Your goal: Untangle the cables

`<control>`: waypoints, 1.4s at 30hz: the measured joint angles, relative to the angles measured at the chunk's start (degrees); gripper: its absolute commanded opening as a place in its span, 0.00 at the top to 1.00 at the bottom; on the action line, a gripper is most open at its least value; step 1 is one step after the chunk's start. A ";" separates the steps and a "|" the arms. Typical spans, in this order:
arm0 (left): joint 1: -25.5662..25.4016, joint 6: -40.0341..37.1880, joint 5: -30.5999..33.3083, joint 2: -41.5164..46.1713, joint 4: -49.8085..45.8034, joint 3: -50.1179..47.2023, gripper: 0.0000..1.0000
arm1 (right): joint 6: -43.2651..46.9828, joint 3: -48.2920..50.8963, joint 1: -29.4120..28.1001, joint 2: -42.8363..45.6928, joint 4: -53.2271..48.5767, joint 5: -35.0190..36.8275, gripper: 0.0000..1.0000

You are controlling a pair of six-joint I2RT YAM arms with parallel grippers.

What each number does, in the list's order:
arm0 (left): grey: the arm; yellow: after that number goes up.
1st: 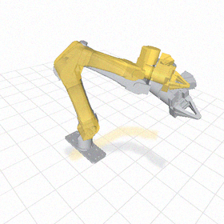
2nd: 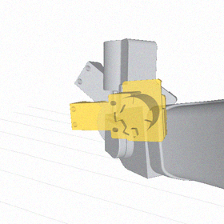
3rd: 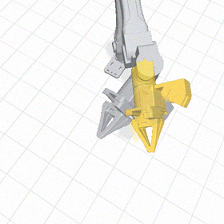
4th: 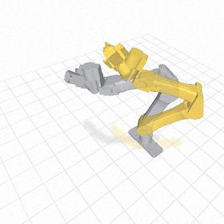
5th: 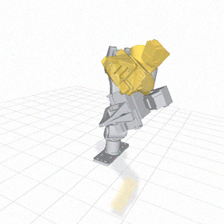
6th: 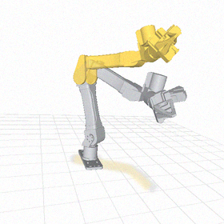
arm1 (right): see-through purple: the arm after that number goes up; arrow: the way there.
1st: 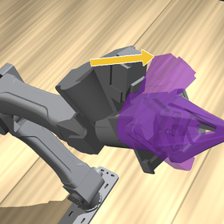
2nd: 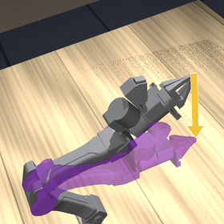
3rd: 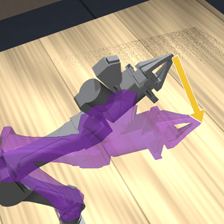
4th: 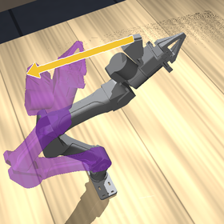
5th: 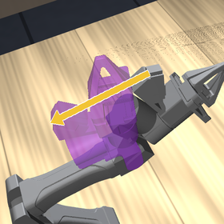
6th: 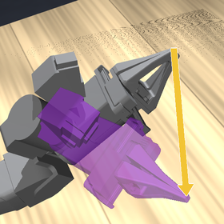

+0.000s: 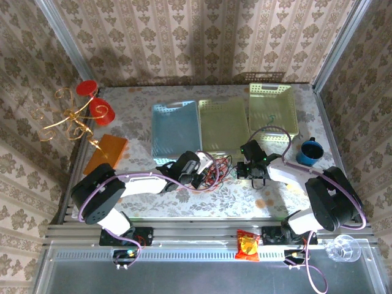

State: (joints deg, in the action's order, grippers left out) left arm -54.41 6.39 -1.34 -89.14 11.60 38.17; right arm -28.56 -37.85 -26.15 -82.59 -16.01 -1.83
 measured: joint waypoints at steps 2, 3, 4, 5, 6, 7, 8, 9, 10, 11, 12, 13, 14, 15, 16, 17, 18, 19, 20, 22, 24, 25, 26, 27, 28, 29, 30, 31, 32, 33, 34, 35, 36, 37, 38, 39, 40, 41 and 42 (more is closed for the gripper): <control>0.00 0.00 0.11 0.00 0.00 0.00 1.00 | -0.33 0.00 0.00 0.24 -0.79 0.61 0.98; 0.00 0.00 0.24 -0.02 -0.02 0.00 1.00 | -0.59 0.00 -0.02 0.57 -1.55 1.25 0.98; 0.00 0.00 0.28 -0.04 -0.02 0.00 1.00 | -0.90 0.00 0.00 0.92 -2.38 1.84 0.98; 0.00 0.00 0.35 -0.04 -0.02 0.00 1.00 | -1.31 0.00 0.00 1.42 -3.28 2.64 0.98; 0.00 0.00 0.50 -0.04 -0.02 0.00 1.00 | -1.73 -0.04 0.00 2.05 -4.63 3.50 0.98; 0.00 0.00 0.57 -0.07 -0.02 0.00 1.00 | -1.95 -0.11 0.00 2.67 -5.68 4.20 0.99; 0.00 0.02 0.74 -0.11 -0.02 0.00 1.00 | -2.23 -0.39 0.00 3.21 -7.17 5.01 0.99; 0.00 0.02 0.81 -0.17 -0.02 0.00 1.00 | -2.64 -0.81 0.00 3.58 -8.63 5.92 1.00; 0.00 0.02 0.98 -0.28 -0.02 0.00 1.00 | -2.93 -1.20 0.00 3.78 -9.77 6.60 1.00; -0.02 0.02 1.16 -0.46 -0.02 0.02 1.00 | -3.28 -1.64 0.00 3.93 -11.10 7.69 1.00; -0.04 0.02 1.31 -0.66 -0.02 0.07 1.00 | -3.63 -1.92 0.00 4.17 -12.22 8.85 1.00; -0.04 0.04 1.40 -0.81 0.00 0.11 1.00 | -3.96 -1.99 0.02 4.42 -13.09 9.73 1.00; -0.07 0.04 1.44 -0.90 0.02 0.11 1.00 | -4.42 -1.99 0.09 4.74 -14.19 10.71 1.00; -0.20 0.04 1.60 -0.90 0.02 0.11 1.00 | -4.74 -1.99 0.17 5.11 -15.37 11.69 1.00; -0.26 0.04 1.68 -0.90 0.04 0.11 1.00 | -4.94 -2.03 0.26 5.42 -16.22 12.48 1.00; -0.28 0.04 1.81 -0.90 0.02 0.11 1.00 | -5.11 -2.27 0.33 5.68 -17.46 13.44 1.00; -0.33 0.04 1.84 -0.90 0.02 0.11 1.00 | -5.09 -2.69 0.39 5.77 -18.64 14.27 1.00; -0.33 0.04 1.86 -0.90 0.02 0.11 1.00 | -5.09 -3.23 0.42 5.77 -19.56 15.13 1.00; -0.33 0.04 1.90 -0.90 0.02 0.11 1.00 | -5.05 -3.98 0.42 5.75 -20.65 16.06 1.00; -0.33 0.04 2.01 -0.90 0.04 0.11 1.00 | -4.83 -5.62 0.42 5.75 -22.56 17.66 1.00; -0.33 0.04 2.01 -0.90 0.04 0.11 1.00 | -4.63 -7.30 0.37 5.68 -24.02 19.04 1.00; -0.33 0.04 1.99 -0.90 0.04 0.11 1.00 | -4.57 -7.96 0.33 5.64 -24.52 19.65 1.00; -0.33 0.04 1.95 -0.90 0.04 0.11 1.00 | -4.42 -8.44 0.28 5.60 -24.83 20.06 1.00; -0.33 0.04 1.79 -0.90 0.04 0.11 1.00 | -4.20 -8.68 0.11 5.60 -24.96 20.41 1.00; -0.33 0.02 1.68 -0.90 0.04 0.11 1.00 | -4.02 -8.79 -0.11 5.57 -25.05 20.70 1.00; -0.39 -0.04 1.51 -0.90 0.04 0.11 1.00 | -3.61 -8.87 -0.39 5.44 -25.16 20.79 1.00; -0.46 -0.15 1.49 -0.90 0.07 0.11 1.00 | -3.34 -9.01 -0.76 5.20 -25.20 20.90 1.00; -0.66 -0.31 1.40 -0.90 0.09 0.11 1.00 | -2.97 -9.11 -1.31 4.83 -25.18 20.96 1.00; -0.90 -0.59 1.29 -0.90 0.17 0.11 1.00 | -2.71 -9.27 -1.95 4.46 -25.20 20.96 1.00; -1.25 -0.92 1.20 -0.90 0.31 0.11 1.00 | -2.60 -9.46 -2.58 4.09 -25.14 20.98 1.00; -1.57 -1.27 1.09 -0.90 0.44 0.11 1.00 | -2.49 -9.66 -3.21 3.67 -25.07 20.98 1.00; -2.01 -1.73 0.96 -0.90 0.44 0.15 1.00 | -2.49 -10.10 -3.80 3.10 -25.09 20.98 1.00; -2.43 -2.12 0.83 -0.92 0.44 0.22 1.00 | -2.51 -10.60 -4.33 2.21 -24.72 20.98 1.00; -2.75 -2.45 0.66 -0.98 0.39 0.35 1.00 | -2.58 -10.97 -4.66 1.46 -24.46 20.94 1.00; -3.15 -2.89 0.55 -1.16 0.33 0.68 1.00 | -2.75 -11.23 -4.90 0.68 -24.04 20.87 1.00; -3.58 -3.39 0.42 -1.40 0.13 1.20 1.00 | -2.99 -11.30 -5.03 0.11 -23.56 20.61 1.00; -3.89 -3.72 0.37 -1.62 -0.07 1.73 1.00 | -3.17 -11.30 -5.05 -0.26 -23.21 20.31 1.00; -4.31 -4.13 0.22 -1.95 -0.26 2.40 1.00 | -3.34 -11.30 -5.05 -0.66 -22.86 20.02 1.00; -4.68 -4.57 0.17 -2.27 -0.50 2.97 1.00 | -3.45 -11.32 -5.05 -0.96 -22.69 19.85 1.00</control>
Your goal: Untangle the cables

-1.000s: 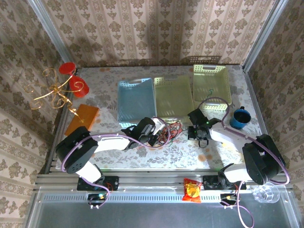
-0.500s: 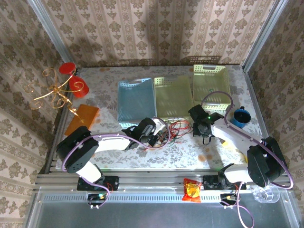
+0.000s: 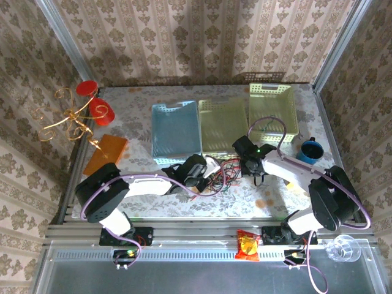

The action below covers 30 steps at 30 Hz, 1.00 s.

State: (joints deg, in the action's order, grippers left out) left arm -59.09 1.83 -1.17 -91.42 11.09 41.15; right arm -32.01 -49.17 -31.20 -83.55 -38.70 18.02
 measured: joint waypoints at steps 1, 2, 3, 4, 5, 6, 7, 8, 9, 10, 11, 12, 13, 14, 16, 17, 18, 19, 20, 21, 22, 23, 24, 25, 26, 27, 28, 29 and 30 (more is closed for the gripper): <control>-0.28 -0.22 -0.04 -0.20 -0.15 0.37 1.00 | -0.17 -0.02 0.00 -0.24 0.15 -0.02 1.00; -0.52 -0.44 -0.13 -0.28 -0.28 0.52 1.00 | -0.37 -0.02 0.00 -0.39 0.33 -0.04 1.00; -0.61 -0.63 -0.15 -0.33 -0.39 0.55 1.00 | -0.70 -0.04 0.00 -0.48 0.50 -0.04 1.00; -0.68 -0.72 -0.15 -0.37 -0.50 0.55 1.00 | -0.90 -0.04 0.00 -0.48 0.61 -0.04 1.00; -0.79 -0.85 -0.13 -0.37 -0.61 0.52 1.00 | -1.27 -0.04 0.00 -0.48 0.76 0.00 1.00; -0.79 -1.01 -0.13 -0.35 -0.59 0.52 1.00 | -1.51 -0.02 0.02 -0.48 0.79 0.02 1.00; -0.81 -1.05 -0.11 -0.35 -0.52 0.50 1.00 | -1.92 -0.02 0.15 -0.48 0.76 0.04 1.00; -0.83 -1.05 -0.11 -0.35 -0.20 0.24 1.00 | -2.51 -0.02 0.39 -0.46 0.76 0.13 1.00; -0.83 -1.05 -0.11 -0.22 0.37 -0.28 1.00 | -3.08 0.00 0.76 -0.42 0.74 0.24 1.00; -0.83 -1.05 -0.02 0.02 0.83 -0.96 1.00 | -3.63 0.11 1.25 -0.31 0.74 0.28 1.00; -0.83 -1.03 0.09 0.37 1.33 -1.77 1.00 | -4.20 0.31 2.01 -0.15 0.74 0.31 1.00; -0.76 -1.01 0.13 0.81 1.77 -2.60 1.00 | -4.68 0.70 2.97 0.17 0.72 0.31 1.00; -0.50 -0.96 0.13 1.18 2.08 -3.23 1.00 | -5.16 1.11 3.85 0.48 0.68 0.26 1.00; -0.28 -0.76 0.13 1.64 2.49 -3.87 1.00 | -5.75 1.64 4.98 0.87 0.48 0.24 1.00; 0.52 -0.11 0.13 2.75 3.19 -5.18 1.00 | -6.47 2.60 7.10 1.55 -0.04 0.22 1.00; 1.16 0.17 0.11 3.26 3.61 -5.90 1.00 | -6.86 3.17 8.15 1.92 -0.33 0.20 1.00; 1.70 0.48 0.11 3.67 3.96 -6.49 1.00 | -7.23 3.89 9.31 2.67 -0.37 0.04 1.00; 2.16 0.79 0.11 3.96 4.15 -6.91 1.00 | -7.37 4.48 10.10 3.32 -0.37 -0.09 1.00; 2.60 1.05 0.13 4.15 4.42 -7.21 1.00 | -7.52 5.20 11.02 4.42 -0.42 -0.33 1.00; 2.99 1.36 0.15 4.24 4.85 -7.45 1.00 | -7.69 5.70 11.78 5.42 -0.44 -0.59 1.00; 3.19 1.57 0.15 4.28 5.03 -7.56 1.00 | -7.74 5.97 12.46 6.27 -0.55 -0.76 1.00; 3.39 1.66 0.13 4.35 5.29 -7.74 1.00 | -7.74 6.19 13.11 7.17 -0.55 -0.92 1.00; 3.48 1.84 0.15 4.42 5.33 -7.78 1.00 | -7.72 6.27 13.53 7.87 -0.55 -0.96 1.00; 3.58 2.01 0.15 4.42 5.49 -7.80 1.00 | -7.69 6.36 13.84 8.59 -0.52 -1.03 1.00; 3.65 2.08 0.24 4.44 5.64 -7.82 1.00 | -7.67 6.51 14.10 9.53 -0.39 -1.11 1.00; 3.69 2.12 0.35 4.44 5.73 -7.85 1.00 | -7.67 6.62 14.32 10.54 -0.39 -1.20 1.00; 3.72 2.25 0.37 4.44 5.84 -7.87 1.00 | -7.65 6.64 14.53 11.37 -0.35 -1.36 1.00; 3.78 2.38 0.42 4.44 5.90 -7.87 1.00 | -7.65 6.64 14.73 12.39 -0.35 -1.46 1.00; 3.80 2.45 0.44 4.44 5.92 -7.87 1.00 | -7.43 6.67 14.99 13.60 -0.26 -1.75 1.00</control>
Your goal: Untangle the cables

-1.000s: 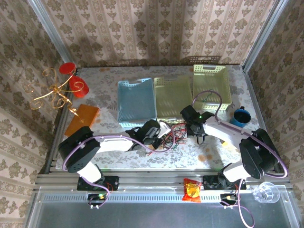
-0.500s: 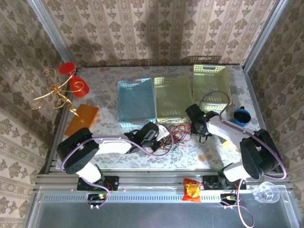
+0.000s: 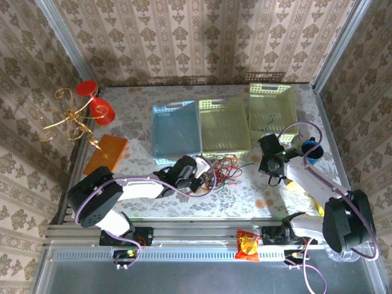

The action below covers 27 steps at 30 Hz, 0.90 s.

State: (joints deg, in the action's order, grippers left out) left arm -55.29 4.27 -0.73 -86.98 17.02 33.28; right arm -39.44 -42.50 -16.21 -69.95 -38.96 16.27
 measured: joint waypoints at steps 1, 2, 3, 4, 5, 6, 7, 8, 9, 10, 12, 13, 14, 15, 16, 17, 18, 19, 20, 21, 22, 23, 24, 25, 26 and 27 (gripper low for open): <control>0.00 0.02 0.04 0.00 0.02 0.00 1.00 | 0.26 0.04 0.22 1.03 0.17 -0.28 1.00; 0.00 0.02 0.07 0.00 0.04 0.00 1.00 | 0.52 0.20 0.46 2.34 0.61 -0.57 1.00; 0.00 0.02 0.07 0.00 0.07 0.00 1.00 | 0.74 0.28 0.72 3.58 1.01 -0.90 1.00; 0.00 0.02 0.07 -0.02 0.07 0.00 1.00 | 1.07 0.31 1.01 4.61 1.27 -1.14 1.00; 0.00 0.02 0.07 -0.02 0.11 0.00 1.00 | 1.44 0.31 1.31 5.62 1.51 -1.33 1.00; 0.00 0.02 0.04 -0.02 0.15 0.00 1.00 | 1.79 0.28 1.62 6.47 1.57 -1.51 1.00; 0.00 0.02 0.02 -0.02 0.15 0.00 1.00 | 2.21 0.28 1.81 7.08 1.62 -1.53 1.00; 0.00 0.02 0.02 -0.02 0.17 0.00 1.00 | 2.91 0.20 1.99 7.72 1.73 -1.57 1.00; 0.00 0.02 0.02 -0.02 0.17 0.00 1.00 | 3.58 -0.09 2.16 8.11 1.95 -1.60 1.00; 0.00 0.04 0.02 -0.02 0.17 0.00 1.00 | 4.22 -0.81 2.45 8.15 2.01 -1.66 1.00; 0.13 0.02 -0.02 -0.02 0.17 0.00 1.00 | 5.35 -4.07 3.72 7.17 2.60 -2.19 1.00; 0.17 0.04 -0.04 -0.02 0.17 0.00 1.00 | 5.70 -6.12 4.66 6.10 2.93 -2.45 1.00; 0.22 0.04 -0.04 -0.04 0.17 0.00 1.00 | 6.08 -9.18 6.03 4.13 3.45 -2.71 1.00; 0.26 0.04 -0.07 -0.07 0.17 0.00 1.00 | 6.27 -12.13 7.21 1.79 4.26 -2.80 1.00; 0.26 0.04 -0.09 -0.07 0.17 0.00 1.00 | 6.29 -14.80 8.11 -0.72 5.29 -2.80 1.00; 0.26 0.04 -0.09 -0.07 0.20 0.02 1.00 | 6.29 -17.94 9.14 -4.20 6.38 -2.80 0.99; 0.26 0.04 -0.11 -0.07 0.17 0.02 1.00 | 6.27 -21.16 10.08 -7.96 7.43 -2.84 0.99; 0.26 0.04 -0.11 -0.07 0.17 0.02 1.00 | 6.23 -23.65 10.78 -11.39 8.07 -3.02 0.99; 0.26 0.04 -0.11 -0.07 0.15 0.04 1.00 | 6.16 -26.67 11.54 -15.67 8.98 -3.37 0.99; 0.26 0.04 -0.11 -0.07 0.11 0.11 1.00 | 5.97 -29.64 12.37 -20.11 9.38 -3.93 0.99; 0.26 0.04 -0.11 -0.07 0.11 0.13 1.00 | 5.64 -31.69 13.05 -23.65 9.77 -4.61 0.97; 0.26 0.04 -0.11 -0.07 0.09 0.17 1.00 | 5.09 -33.70 13.77 -27.28 10.05 -5.35 0.94; 0.26 0.07 -0.09 -0.07 0.09 0.20 1.00 | 4.68 -35.30 14.47 -30.60 10.38 -6.27 0.85; 0.26 0.07 -0.07 -0.07 0.09 0.20 1.00 | 4.13 -36.02 14.84 -32.79 10.56 -6.93 0.75; 0.26 0.11 0.04 -0.07 0.09 0.20 1.00 | 3.61 -36.28 15.21 -34.58 10.58 -7.72 0.67; 0.26 0.22 0.13 -0.07 0.04 0.20 1.00 | 3.37 -36.00 15.50 -35.41 10.43 -8.11 0.61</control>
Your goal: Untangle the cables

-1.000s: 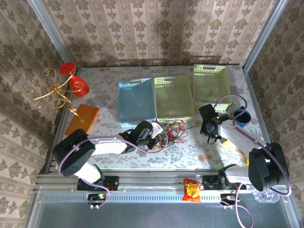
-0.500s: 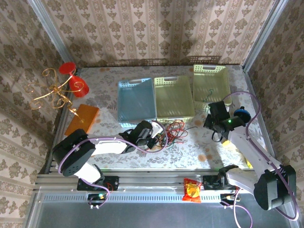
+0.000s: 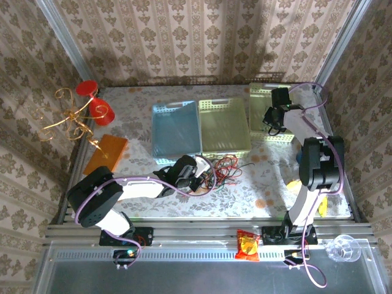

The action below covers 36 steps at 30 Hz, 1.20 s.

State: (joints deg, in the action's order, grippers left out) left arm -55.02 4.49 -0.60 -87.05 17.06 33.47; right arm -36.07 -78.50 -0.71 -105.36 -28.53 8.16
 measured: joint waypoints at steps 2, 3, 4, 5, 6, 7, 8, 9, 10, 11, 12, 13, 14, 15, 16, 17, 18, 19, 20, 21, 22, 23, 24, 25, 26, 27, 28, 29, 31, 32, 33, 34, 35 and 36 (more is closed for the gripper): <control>-0.02 0.15 0.22 0.02 -0.07 0.00 1.00 | -0.13 1.33 -0.13 0.42 0.33 -0.15 0.56; 0.00 0.26 0.39 0.07 -0.09 0.00 1.00 | -0.02 2.45 -0.59 1.68 0.76 -0.09 0.56; 0.00 0.26 0.42 0.13 -0.13 0.00 1.00 | 0.09 3.72 -1.18 3.34 1.27 0.00 0.56; 0.00 0.26 0.44 0.22 -0.20 0.00 1.00 | 0.31 5.31 -1.97 5.70 1.46 0.09 0.56; 0.00 0.28 0.44 0.33 -0.28 0.00 1.00 | 0.52 7.06 -3.04 8.79 1.46 0.15 0.56; 0.00 0.28 0.42 0.39 -0.35 0.00 1.00 | 0.94 8.57 -4.17 11.96 1.60 0.17 0.56; 0.00 0.28 0.42 0.44 -0.42 0.00 1.00 | 1.44 10.12 -5.62 15.58 1.62 0.17 0.56; 0.00 0.28 0.39 0.44 -0.50 0.00 1.00 | 1.90 11.54 -7.34 19.39 1.62 0.00 0.56; 0.00 0.28 0.39 0.44 -0.59 0.00 1.00 | 2.54 12.76 -8.92 22.47 1.84 -0.50 0.57; 0.00 0.28 0.39 0.44 -0.70 0.00 1.00 | 3.23 14.32 -10.91 25.94 2.16 -1.40 0.57; 0.00 0.31 0.37 0.44 -0.74 0.00 1.00 | 3.91 15.87 -12.85 29.05 2.36 -2.73 0.58; 0.00 0.33 0.37 0.44 -0.74 0.00 1.00 | 4.83 17.90 -15.28 32.22 2.69 -4.70 0.58; 0.00 0.42 0.37 0.44 -0.72 0.00 1.00 | 5.84 19.98 -17.55 34.69 2.84 -7.17 0.58; 0.00 0.44 0.37 0.44 -0.74 0.00 1.00 | 6.64 21.81 -19.47 36.24 3.02 -9.35 0.58; 0.00 0.46 0.35 0.44 -0.74 0.00 1.00 | 8.15 24.35 -22.21 37.75 3.02 -12.46 0.58; 0.00 0.46 0.31 0.44 -0.72 0.00 1.00 | 9.55 26.69 -24.92 38.56 2.97 -15.28 0.58; 0.00 0.44 0.15 0.44 -0.72 0.00 1.00 | 10.67 28.48 -27.08 38.77 2.67 -17.57 0.58; 0.02 0.46 -0.07 0.46 -0.72 0.00 1.00 | 11.67 30.34 -29.40 38.71 2.49 -20.04 0.58; 0.04 0.46 -0.46 0.50 -0.74 0.00 1.00 | 12.55 32.04 -31.76 38.29 2.19 -22.77 0.59; 0.07 0.44 -0.72 0.59 -0.76 0.00 1.00 | 13.31 33.05 -33.35 37.81 1.70 -24.96 0.59; 0.07 0.46 -0.96 0.83 -0.76 0.00 1.00 | 13.86 33.64 -34.56 37.03 1.25 -26.82 0.59; 0.11 0.46 -1.14 1.22 -0.90 0.00 0.99 | 14.51 33.86 -35.45 35.85 1.01 -28.46 0.59; 0.15 0.48 -1.20 1.57 -1.05 0.00 0.91 | 15.10 33.83 -36.13 34.60 1.05 -29.59 0.59; 0.26 0.46 -1.36 2.10 -1.29 0.00 0.87 | 15.69 33.70 -36.81 33.11 1.20 -30.62 0.59; 0.39 0.66 -1.38 2.54 -1.49 0.00 0.84 | 16.41 33.44 -37.38 31.47 1.27 -31.54 0.59; 0.39 0.87 -1.36 2.84 -1.66 0.02 0.81 | 16.81 33.20 -37.73 30.12 1.33 -32.28 0.59; 0.48 1.05 -1.33 3.17 -1.77 0.02 0.80 | 17.35 32.68 -38.03 28.46 1.36 -33.00 0.60; 0.50 1.33 -1.31 3.37 -1.81 0.02 0.79 | 18.01 32.04 -38.21 26.97 1.36 -33.53 0.60; 0.48 1.57 -1.31 3.58 -1.86 0.02 0.79 | 19.15 30.25 -38.32 24.17 1.36 -33.97 0.60; 0.48 1.60 -1.29 3.63 -1.90 0.02 0.78 | 19.69 29.35 -38.34 22.91 1.55 -34.03 0.60; 0.48 1.62 -1.31 3.67 -2.05 0.02 0.78 | 20.13 28.72 -38.34 22.01 1.62 -34.12 0.61; 0.48 1.68 -1.31 3.78 -2.23 0.02 0.78 | 20.81 28.02 -38.34 21.09 1.64 -34.16 0.61; 0.48 1.79 -1.31 3.89 -2.43 0.02 0.78 | 21.35 27.36 -38.34 20.17 1.64 -34.18 0.61; 0.48 1.81 -1.31 4.00 -2.54 0.02 0.78 | 21.66 26.82 -38.34 19.47 1.62 -34.29 0.61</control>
State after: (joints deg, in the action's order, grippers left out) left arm -54.54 6.31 -1.91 -83.05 14.52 33.50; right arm -14.41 -51.68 -39.05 -85.89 -26.92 -26.13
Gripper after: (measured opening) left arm 0.219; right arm 0.392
